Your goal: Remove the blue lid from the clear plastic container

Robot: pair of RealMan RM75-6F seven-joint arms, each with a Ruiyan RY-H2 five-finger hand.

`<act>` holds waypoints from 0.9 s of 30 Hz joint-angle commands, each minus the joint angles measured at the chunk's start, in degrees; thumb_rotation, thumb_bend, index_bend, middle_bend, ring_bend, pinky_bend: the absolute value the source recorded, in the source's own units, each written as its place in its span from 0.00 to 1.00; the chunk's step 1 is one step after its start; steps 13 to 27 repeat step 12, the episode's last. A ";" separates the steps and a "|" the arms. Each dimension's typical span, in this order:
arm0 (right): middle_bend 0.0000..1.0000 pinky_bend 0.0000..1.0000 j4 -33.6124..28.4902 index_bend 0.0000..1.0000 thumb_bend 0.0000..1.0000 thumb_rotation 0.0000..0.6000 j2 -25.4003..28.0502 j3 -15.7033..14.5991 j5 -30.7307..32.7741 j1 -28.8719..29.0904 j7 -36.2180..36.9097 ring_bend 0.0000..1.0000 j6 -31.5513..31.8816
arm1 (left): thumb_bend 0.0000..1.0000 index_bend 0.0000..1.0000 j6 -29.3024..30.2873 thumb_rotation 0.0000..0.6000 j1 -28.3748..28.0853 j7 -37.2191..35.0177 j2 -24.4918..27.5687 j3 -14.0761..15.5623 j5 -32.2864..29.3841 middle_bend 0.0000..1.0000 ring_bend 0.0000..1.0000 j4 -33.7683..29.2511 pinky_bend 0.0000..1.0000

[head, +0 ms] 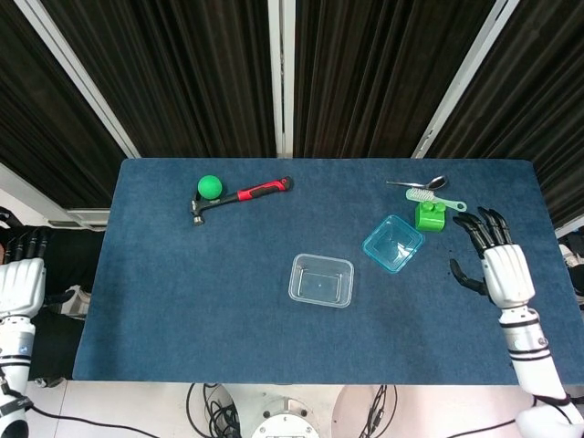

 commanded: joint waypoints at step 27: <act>0.00 0.00 -7.57 0.00 0.32 1.00 9.15 -8.66 -4.63 -10.83 7.56 0.00 3.57 | 0.00 0.03 14.02 1.00 12.17 -2.15 -3.34 3.55 15.69 0.00 0.00 2.05 0.00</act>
